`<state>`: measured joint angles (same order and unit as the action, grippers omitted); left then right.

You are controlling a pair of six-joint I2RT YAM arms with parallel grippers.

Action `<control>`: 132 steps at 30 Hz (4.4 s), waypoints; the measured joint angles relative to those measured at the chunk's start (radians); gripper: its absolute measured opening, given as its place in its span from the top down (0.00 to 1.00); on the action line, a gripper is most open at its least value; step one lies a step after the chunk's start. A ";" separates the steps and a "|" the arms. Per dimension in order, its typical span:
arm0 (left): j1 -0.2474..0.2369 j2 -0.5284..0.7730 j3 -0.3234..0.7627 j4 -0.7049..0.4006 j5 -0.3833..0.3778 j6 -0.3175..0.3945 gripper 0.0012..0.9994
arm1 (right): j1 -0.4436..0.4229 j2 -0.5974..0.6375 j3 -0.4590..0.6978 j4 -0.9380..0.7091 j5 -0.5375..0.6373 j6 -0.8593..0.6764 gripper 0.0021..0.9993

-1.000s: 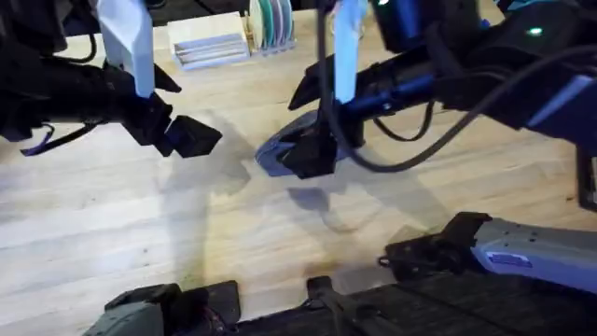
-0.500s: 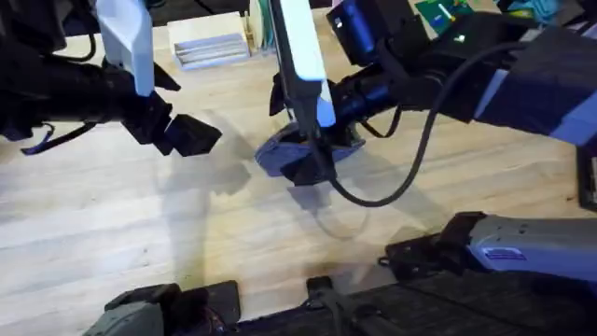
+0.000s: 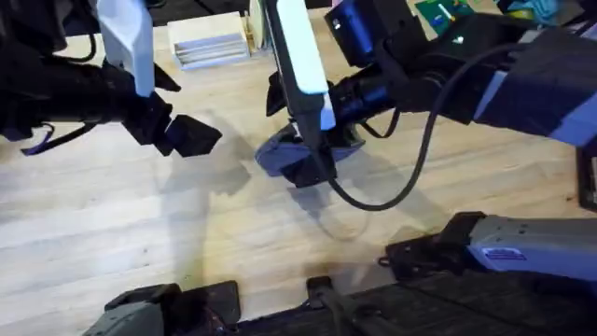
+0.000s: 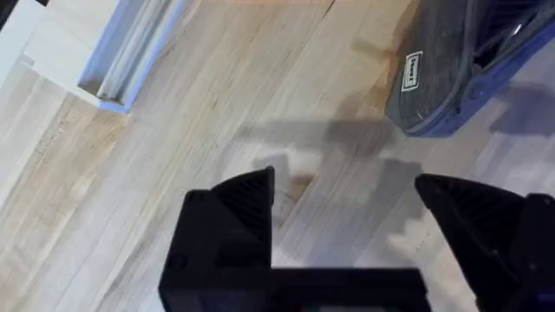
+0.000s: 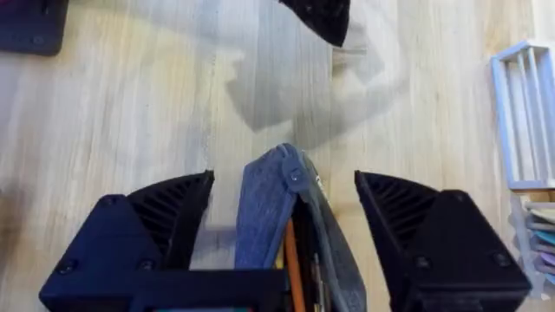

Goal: Unzip the bag, pick up the pens from the table one at a time and place them inside, then zip the bag closed.

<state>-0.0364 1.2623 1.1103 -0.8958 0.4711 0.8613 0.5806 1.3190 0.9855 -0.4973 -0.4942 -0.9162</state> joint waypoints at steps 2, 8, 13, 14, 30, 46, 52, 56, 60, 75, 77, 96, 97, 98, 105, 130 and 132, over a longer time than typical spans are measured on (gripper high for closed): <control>0.000 0.008 0.000 -0.009 0.002 0.008 0.01 | 0.000 0.001 0.000 0.000 0.005 -0.006 0.00; 0.000 0.143 0.000 -0.099 0.074 0.198 0.01 | 0.001 0.013 0.000 0.000 0.034 -0.015 0.00; 0.000 0.202 0.000 -0.179 0.132 0.389 0.01 | 0.001 0.014 0.000 0.000 0.034 -0.019 0.00; 0.000 0.212 0.000 -0.196 0.144 0.429 0.01 | 0.001 0.016 0.000 0.000 0.034 -0.020 0.00; 0.000 0.377 0.000 -0.245 0.275 0.741 0.01 | 0.001 0.133 0.000 0.083 0.037 -0.026 0.22; 0.000 0.377 0.000 -0.245 0.278 0.748 0.01 | 0.001 0.180 0.000 0.103 0.038 -0.027 0.80; 0.000 0.377 0.000 -0.245 0.278 0.748 0.01 | 0.001 0.180 0.000 0.104 0.038 -0.027 0.96; 0.000 0.377 0.000 -0.245 0.281 0.748 0.01 | 0.001 0.180 0.000 0.104 0.037 -0.027 0.97; 0.000 0.377 0.000 -0.245 0.288 0.748 0.01 | 0.001 0.177 0.000 0.103 0.038 -0.027 0.97; -0.003 0.377 0.000 -0.208 0.409 0.749 0.01 | 0.001 0.061 -0.008 0.080 0.071 -0.027 0.97; -0.012 0.377 0.000 -0.193 0.427 0.749 0.01 | 0.001 0.061 -0.009 0.080 0.073 -0.027 0.97; -0.159 0.508 0.000 -0.100 0.553 0.739 0.40 | 0.002 0.061 -0.009 0.078 0.079 -0.027 0.97; -0.158 0.508 0.000 -0.095 0.556 0.733 0.47 | 0.002 0.061 -0.009 0.077 0.078 -0.027 0.97; -0.157 0.508 0.000 -0.088 0.560 0.732 0.56 | 0.003 0.061 -0.009 0.077 0.078 -0.027 0.97; -0.156 0.508 0.001 -0.083 0.562 0.725 0.95 | 0.003 0.061 -0.009 0.077 0.078 -0.027 0.97; -0.179 0.508 0.005 -0.076 0.630 0.724 0.96 | -0.339 0.024 -0.009 -0.178 -0.108 -0.026 0.97; -0.180 0.508 0.005 -0.075 0.635 0.724 0.96 | -0.378 0.025 -0.009 -0.199 -0.121 -0.027 0.97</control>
<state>-0.2165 1.7702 1.1152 -0.9709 1.1058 1.5856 0.2025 1.3436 0.9768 -0.6967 -0.6149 -0.9428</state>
